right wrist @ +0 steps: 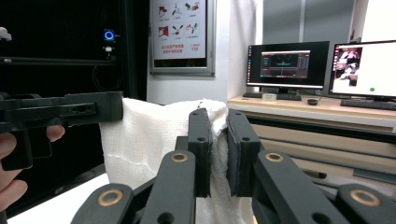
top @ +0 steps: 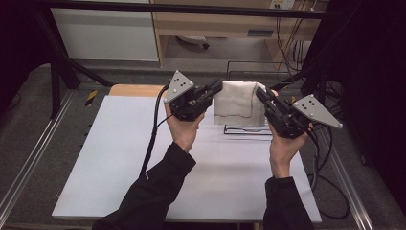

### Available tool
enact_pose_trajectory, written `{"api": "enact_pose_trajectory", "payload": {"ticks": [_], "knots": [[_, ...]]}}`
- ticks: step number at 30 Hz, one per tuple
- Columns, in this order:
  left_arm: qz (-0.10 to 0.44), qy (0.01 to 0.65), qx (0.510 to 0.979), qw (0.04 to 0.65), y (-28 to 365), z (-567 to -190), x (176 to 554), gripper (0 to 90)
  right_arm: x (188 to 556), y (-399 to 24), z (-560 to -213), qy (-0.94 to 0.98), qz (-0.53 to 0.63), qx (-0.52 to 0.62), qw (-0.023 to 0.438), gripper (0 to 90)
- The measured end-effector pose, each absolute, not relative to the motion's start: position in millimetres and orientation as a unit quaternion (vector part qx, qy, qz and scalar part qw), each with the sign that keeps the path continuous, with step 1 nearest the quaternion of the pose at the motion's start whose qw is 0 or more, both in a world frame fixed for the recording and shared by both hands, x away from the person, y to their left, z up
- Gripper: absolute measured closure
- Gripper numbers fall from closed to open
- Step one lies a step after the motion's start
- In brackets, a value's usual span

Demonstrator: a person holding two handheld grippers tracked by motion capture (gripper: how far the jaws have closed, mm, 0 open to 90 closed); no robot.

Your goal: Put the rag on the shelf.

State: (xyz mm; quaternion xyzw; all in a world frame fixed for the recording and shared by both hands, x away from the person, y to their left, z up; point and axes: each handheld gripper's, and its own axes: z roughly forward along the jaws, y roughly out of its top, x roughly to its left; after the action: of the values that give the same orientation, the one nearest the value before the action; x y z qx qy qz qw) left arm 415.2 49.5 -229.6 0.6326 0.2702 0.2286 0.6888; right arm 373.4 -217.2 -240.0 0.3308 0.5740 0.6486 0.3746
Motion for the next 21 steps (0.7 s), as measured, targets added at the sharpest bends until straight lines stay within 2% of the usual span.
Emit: {"api": "enact_pose_trajectory", "payload": {"ticks": [21], "knots": [[0.227,0.253,0.627,0.701,21.8,-198.4,429.1,83.2,384.5,-239.8,-207.8,0.557,0.643,0.339,0.401,81.9]]}}
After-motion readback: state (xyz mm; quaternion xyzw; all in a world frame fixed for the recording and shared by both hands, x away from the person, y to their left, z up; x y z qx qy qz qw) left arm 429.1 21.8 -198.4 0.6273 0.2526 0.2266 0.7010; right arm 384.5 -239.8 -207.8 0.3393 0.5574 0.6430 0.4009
